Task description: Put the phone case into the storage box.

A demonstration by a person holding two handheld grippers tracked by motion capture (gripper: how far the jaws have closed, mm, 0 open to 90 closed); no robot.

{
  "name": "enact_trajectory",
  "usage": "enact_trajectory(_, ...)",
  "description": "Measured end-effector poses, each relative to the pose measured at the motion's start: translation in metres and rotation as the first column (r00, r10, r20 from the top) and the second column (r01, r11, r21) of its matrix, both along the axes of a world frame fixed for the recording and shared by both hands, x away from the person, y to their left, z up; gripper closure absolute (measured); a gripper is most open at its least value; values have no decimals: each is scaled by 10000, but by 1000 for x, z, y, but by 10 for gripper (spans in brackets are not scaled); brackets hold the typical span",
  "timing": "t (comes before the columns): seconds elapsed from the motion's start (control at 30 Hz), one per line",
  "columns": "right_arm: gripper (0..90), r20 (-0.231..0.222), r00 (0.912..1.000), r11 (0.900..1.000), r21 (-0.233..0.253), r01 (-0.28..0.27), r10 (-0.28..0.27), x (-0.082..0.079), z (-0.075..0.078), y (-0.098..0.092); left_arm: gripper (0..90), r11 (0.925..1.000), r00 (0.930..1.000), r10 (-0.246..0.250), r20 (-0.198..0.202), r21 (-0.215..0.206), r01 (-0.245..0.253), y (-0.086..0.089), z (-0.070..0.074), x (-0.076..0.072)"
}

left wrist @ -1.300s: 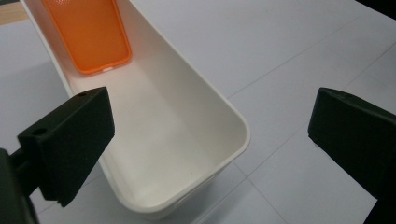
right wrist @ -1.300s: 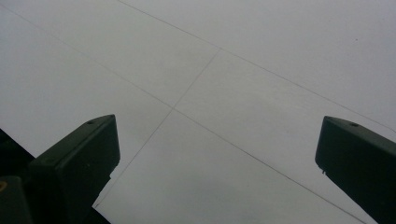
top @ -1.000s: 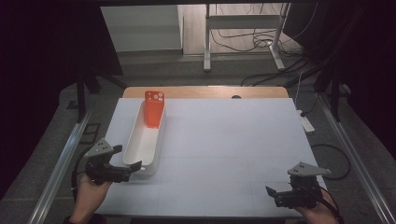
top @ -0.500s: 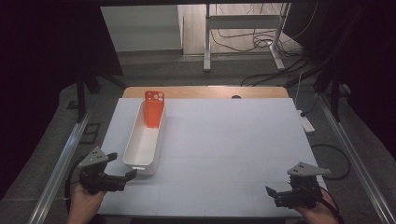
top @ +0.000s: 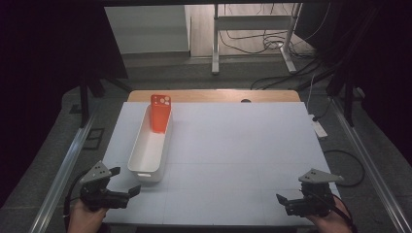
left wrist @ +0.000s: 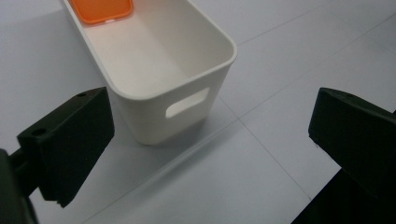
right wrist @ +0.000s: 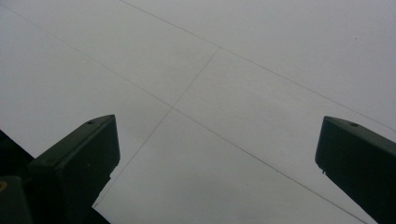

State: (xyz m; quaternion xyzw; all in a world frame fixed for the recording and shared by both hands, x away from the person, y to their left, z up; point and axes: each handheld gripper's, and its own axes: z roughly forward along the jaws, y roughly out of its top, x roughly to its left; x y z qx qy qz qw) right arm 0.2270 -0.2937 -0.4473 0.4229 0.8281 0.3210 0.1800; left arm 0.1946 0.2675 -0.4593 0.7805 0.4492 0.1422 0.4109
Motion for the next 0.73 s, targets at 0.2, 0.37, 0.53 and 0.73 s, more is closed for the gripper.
enact_trajectory(0.2,0,4,10000,10000,-16,5,-5,0,0,0,11,10000,9999,-18,-112,-59,17,2,-3,-5)
enact_trajectory(0.37,0,-8,10000,10000,-40,-1,1,0,0,1,10,10000,9998,-43,-215,-20,43,4,-7,-9)
enact_trajectory(0.53,0,-9,10000,10000,-41,11,-12,0,0,1,11,10000,9998,-19,-194,14,19,4,-7,-10)
enact_trajectory(0.73,0,-44,10000,10000,-82,-5,5,0,0,0,9,10000,9995,14,-330,73,-11,3,-7,-8)
